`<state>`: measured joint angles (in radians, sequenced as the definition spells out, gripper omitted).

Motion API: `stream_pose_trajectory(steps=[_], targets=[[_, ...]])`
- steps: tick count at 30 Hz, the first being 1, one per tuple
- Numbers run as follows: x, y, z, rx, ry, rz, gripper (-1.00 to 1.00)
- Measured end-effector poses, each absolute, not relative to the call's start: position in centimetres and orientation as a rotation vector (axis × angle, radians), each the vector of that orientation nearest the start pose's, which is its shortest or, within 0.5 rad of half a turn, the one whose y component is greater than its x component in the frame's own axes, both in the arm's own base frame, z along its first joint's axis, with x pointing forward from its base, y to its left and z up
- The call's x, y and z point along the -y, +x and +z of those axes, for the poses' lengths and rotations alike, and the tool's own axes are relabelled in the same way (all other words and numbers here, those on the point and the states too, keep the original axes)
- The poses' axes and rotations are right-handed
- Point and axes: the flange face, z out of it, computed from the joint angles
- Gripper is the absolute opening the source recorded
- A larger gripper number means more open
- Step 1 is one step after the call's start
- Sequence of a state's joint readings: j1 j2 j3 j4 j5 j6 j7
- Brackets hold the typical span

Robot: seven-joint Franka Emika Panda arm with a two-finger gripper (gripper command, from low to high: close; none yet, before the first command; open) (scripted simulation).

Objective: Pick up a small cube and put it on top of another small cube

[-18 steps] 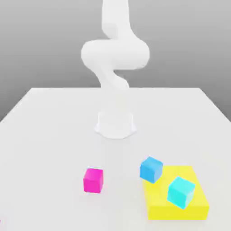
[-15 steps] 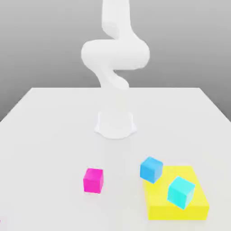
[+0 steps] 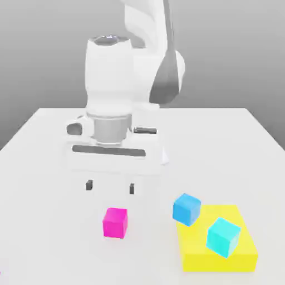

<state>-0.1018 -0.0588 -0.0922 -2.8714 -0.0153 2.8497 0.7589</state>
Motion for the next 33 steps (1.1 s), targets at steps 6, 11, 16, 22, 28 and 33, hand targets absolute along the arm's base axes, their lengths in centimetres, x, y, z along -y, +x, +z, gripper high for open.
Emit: stream_pose_trajectory(steps=[6,11,16,22,28,33], targets=[[6.8,33.9,15.1,-1.427,-2.799,-0.001,0.0],[6.8,33.8,13.4,-1.428,-2.799,0.0,-1.0],[6.8,33.8,13.8,-1.428,-2.798,0.0,-1.0],[6.8,33.8,18.6,-1.428,-2.798,0.0,-1.0],[-1.6,36.1,24.8,-1.15,-2.919,0.002,-1.0],[-9.7,35.6,29.1,-0.889,-3.011,0.001,-1.0]])
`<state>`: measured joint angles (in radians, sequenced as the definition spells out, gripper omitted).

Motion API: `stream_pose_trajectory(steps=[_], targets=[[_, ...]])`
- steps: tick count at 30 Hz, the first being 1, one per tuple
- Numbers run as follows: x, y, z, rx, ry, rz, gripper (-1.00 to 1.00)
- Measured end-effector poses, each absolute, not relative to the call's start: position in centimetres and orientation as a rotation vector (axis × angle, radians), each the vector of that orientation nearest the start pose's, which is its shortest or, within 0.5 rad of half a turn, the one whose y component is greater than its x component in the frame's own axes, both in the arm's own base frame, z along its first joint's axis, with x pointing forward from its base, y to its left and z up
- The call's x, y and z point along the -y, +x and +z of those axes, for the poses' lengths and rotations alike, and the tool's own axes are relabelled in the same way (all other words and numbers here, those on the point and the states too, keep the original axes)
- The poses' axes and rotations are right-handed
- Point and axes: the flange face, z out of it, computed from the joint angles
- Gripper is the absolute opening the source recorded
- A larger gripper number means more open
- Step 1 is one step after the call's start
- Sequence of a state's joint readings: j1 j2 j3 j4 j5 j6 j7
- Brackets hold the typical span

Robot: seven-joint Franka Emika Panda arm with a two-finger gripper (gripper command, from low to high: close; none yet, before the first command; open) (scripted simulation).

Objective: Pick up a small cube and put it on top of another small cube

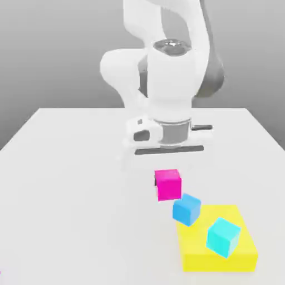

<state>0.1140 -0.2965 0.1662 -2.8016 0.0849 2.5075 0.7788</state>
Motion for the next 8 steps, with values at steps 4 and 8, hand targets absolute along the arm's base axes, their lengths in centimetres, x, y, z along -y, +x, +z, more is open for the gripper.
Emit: stream_pose_trajectory(steps=[4,8], targets=[[-10.5,35.5,25.5,-0.865,-3.021,-0.001,-1.0],[-10.5,35.4,24.5,-0.863,-3.021,0.0,1.0]])
